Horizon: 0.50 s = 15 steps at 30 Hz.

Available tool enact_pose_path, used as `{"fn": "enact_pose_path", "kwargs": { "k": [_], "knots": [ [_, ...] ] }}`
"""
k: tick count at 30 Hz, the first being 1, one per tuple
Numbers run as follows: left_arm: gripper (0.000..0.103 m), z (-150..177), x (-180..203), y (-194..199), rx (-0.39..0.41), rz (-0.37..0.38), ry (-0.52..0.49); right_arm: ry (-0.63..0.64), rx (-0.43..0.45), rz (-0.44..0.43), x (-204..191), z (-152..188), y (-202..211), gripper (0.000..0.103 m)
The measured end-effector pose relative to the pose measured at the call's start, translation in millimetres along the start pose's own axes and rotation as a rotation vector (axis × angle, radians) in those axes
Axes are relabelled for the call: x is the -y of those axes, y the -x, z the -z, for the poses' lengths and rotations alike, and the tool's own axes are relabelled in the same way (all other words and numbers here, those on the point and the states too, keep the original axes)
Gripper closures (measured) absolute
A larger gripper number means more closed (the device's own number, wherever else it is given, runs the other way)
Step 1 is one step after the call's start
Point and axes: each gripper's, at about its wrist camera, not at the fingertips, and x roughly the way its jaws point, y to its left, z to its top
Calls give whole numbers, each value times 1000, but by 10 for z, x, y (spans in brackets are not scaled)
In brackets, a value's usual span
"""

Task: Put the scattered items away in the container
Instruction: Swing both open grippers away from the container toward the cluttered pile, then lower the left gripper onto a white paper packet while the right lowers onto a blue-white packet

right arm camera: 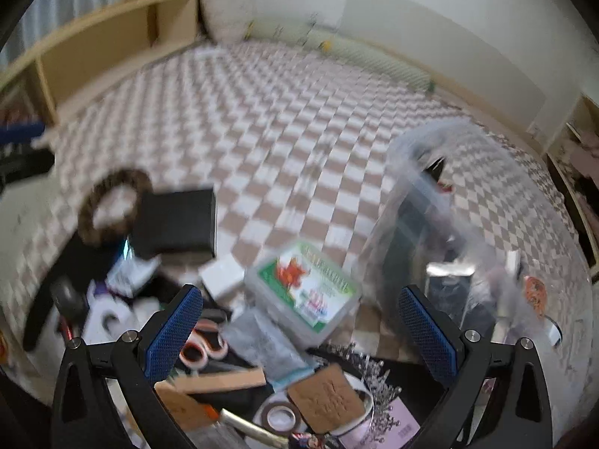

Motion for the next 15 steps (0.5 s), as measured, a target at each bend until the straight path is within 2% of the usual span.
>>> {"fn": "enact_pose_path", "kwargs": {
  "k": [1, 7, 9, 11, 15],
  "knots": [
    [16, 38, -16, -69, -27, 0, 3, 20, -21, -9, -39, 42, -56, 0],
    [26, 277, -29, -487, -182, -4, -7, 54, -118, -78, -77, 211, -311, 0],
    [27, 317, 1, -560, -210, -5, -21, 54, -148, -96, -52, 262, -400, 8],
    [27, 358, 35, -621, -231, 3, -29, 54, -178, -114, -27, 314, -490, 25],
    [29, 396, 126, -711, -263, 13, -47, 30, -228, -156, 88, 395, -653, 35]
  ]
}}
